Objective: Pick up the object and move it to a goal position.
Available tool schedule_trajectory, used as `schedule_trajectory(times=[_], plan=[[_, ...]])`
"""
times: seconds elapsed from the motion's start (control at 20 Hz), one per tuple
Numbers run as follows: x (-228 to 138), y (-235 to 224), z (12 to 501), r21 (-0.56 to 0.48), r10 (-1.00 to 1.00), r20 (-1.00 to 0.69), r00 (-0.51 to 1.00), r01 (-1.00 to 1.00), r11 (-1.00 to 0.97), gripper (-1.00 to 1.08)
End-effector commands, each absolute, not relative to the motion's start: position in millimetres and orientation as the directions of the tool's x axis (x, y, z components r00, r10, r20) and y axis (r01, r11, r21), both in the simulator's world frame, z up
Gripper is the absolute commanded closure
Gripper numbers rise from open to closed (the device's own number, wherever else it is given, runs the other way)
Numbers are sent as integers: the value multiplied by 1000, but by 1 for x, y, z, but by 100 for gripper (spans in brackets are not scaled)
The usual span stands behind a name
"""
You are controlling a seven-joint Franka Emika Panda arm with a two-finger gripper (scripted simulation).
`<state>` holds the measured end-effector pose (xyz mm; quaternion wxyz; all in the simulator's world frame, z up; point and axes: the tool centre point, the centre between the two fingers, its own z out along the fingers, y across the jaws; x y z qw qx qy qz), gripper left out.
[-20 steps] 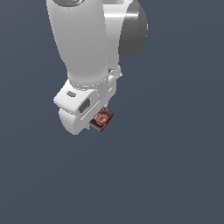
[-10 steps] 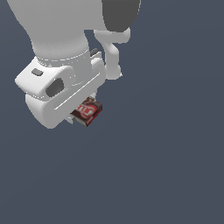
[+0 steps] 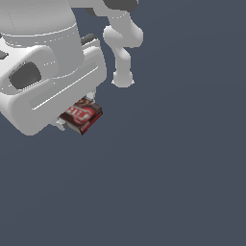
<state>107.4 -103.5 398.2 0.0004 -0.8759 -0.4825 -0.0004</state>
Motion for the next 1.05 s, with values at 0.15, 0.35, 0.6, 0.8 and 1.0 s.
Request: schedule_trajectory(times=[0.15, 0.35, 0.6, 0.8, 1.0], plan=[[112, -111, 411, 0, 845, 0, 535, 845, -535, 108], [114, -113, 417, 0, 845, 0, 535, 845, -535, 108], [115, -115, 420, 0, 845, 0, 535, 845, -535, 108], [115, -116, 421, 0, 845, 0, 535, 845, -535, 108], [116, -116, 421, 0, 845, 0, 535, 845, -535, 108]])
